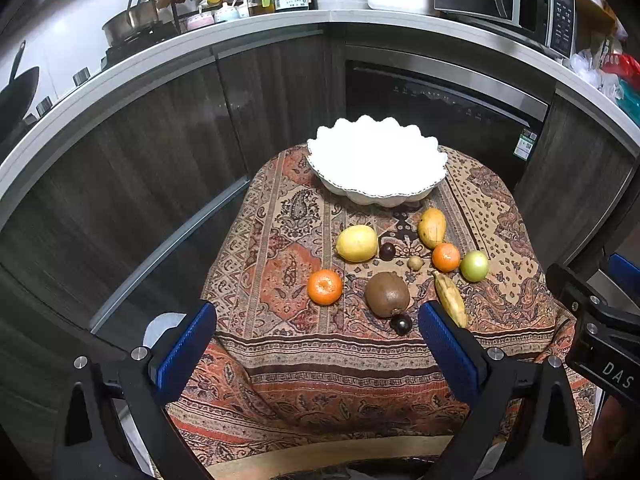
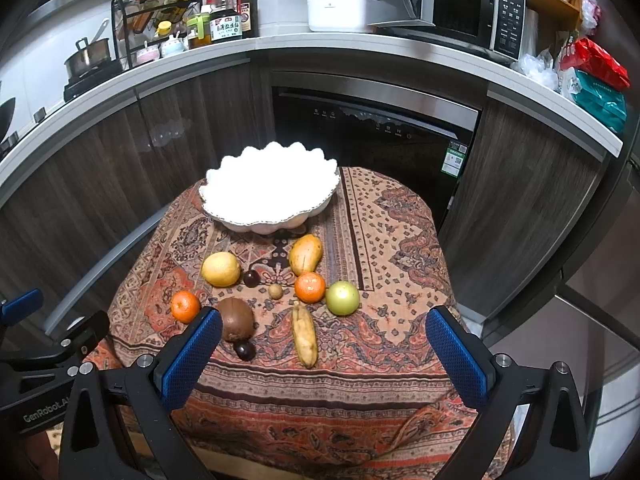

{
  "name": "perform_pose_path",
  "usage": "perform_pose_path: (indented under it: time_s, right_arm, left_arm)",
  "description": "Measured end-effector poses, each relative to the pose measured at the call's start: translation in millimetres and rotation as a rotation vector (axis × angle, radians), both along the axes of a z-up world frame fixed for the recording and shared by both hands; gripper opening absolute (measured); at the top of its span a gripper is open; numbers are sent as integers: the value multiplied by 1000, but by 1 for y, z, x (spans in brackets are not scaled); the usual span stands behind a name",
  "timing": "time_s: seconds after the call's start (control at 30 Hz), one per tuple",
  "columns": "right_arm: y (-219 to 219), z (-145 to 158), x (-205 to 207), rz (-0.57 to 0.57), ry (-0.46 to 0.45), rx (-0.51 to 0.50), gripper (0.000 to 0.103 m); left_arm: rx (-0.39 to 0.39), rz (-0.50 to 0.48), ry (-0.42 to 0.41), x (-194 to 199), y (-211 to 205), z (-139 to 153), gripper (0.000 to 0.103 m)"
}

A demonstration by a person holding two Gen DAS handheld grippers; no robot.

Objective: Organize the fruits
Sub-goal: 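Reach the left tool to the brown kiwi and close on it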

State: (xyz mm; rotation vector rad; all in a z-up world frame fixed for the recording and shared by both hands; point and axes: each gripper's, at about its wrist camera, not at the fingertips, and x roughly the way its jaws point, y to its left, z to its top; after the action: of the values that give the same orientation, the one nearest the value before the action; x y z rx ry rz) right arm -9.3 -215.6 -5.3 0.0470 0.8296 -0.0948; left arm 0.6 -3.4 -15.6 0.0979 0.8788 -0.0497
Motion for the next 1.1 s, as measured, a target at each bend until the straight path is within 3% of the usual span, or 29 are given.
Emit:
perform_pose_path:
  time_s: [0.7,1.1]
  right_arm:
    - [-6,-28,15,-20,62,9,103]
    - [-26,-60,36,-56,89,-1,103]
  left_arm:
    - [-3,-14,68,24,-10,-24,102]
    - [5,-41,116,52,-31,-58,102]
